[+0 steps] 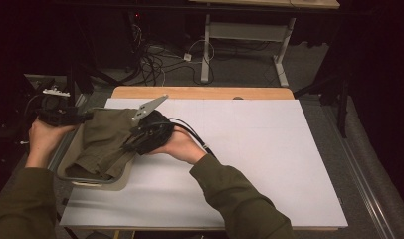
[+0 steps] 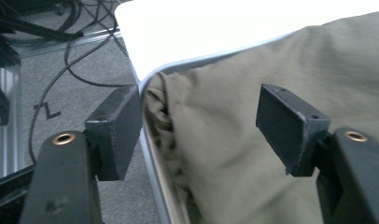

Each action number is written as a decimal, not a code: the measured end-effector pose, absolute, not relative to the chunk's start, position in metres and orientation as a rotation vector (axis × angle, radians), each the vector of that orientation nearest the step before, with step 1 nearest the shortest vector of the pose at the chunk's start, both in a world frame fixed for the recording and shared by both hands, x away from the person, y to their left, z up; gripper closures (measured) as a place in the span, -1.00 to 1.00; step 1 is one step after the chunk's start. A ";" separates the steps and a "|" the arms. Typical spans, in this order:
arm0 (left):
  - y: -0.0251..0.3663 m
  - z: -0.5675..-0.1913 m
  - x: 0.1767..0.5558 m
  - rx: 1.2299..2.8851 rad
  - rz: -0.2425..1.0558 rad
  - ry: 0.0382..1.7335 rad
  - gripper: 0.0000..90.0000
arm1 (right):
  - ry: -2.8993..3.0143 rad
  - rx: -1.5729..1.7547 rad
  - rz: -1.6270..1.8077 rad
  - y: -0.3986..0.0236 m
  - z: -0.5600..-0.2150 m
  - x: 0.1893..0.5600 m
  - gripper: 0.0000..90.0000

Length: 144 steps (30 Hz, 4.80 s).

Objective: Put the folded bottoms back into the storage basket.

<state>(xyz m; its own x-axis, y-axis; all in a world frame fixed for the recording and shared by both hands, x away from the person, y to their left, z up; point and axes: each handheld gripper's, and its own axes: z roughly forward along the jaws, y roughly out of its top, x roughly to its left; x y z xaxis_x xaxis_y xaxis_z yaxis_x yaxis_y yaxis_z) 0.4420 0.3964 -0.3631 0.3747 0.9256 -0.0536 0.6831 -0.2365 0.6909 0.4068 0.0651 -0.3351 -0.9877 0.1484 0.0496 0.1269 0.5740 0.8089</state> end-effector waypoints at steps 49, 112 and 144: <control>0.248 -0.363 0.394 2.230 0.275 0.988 -0.43 | 2.793 0.481 1.271 0.052 -0.389 0.480 1.00; 0.311 -0.375 0.413 2.043 0.304 1.198 -0.49 | 2.696 0.644 1.283 -0.121 -0.424 0.404 -0.07; 0.295 -0.365 0.467 2.077 0.410 1.280 0.79 | 2.641 0.815 1.206 -0.203 -0.446 0.368 -0.11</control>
